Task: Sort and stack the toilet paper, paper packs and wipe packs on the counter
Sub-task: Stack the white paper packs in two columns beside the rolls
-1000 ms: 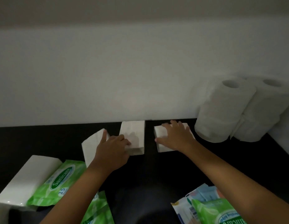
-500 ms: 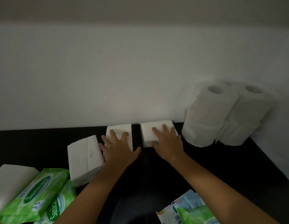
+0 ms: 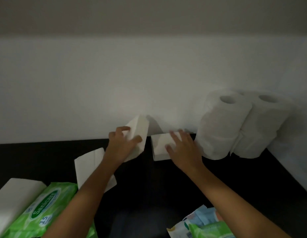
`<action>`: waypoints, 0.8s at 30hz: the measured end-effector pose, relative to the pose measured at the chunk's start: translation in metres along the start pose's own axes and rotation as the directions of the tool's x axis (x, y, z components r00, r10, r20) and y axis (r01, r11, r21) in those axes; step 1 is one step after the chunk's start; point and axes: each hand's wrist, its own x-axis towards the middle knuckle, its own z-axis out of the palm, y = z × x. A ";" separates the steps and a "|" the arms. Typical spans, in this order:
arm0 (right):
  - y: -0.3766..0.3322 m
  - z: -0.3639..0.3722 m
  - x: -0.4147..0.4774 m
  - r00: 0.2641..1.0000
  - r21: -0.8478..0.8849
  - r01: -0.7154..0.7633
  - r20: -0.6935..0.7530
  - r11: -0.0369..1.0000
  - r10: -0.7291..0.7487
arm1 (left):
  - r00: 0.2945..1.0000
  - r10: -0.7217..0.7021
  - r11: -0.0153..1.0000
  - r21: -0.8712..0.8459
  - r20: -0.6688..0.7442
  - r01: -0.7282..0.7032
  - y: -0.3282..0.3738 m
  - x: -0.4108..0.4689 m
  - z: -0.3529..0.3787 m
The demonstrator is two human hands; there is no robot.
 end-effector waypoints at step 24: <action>0.028 -0.019 0.035 0.915 0.538 -0.377 0.091 0.754 0.392 | 0.940 -0.033 0.942 -0.305 0.338 0.143 0.003 0.037 0.083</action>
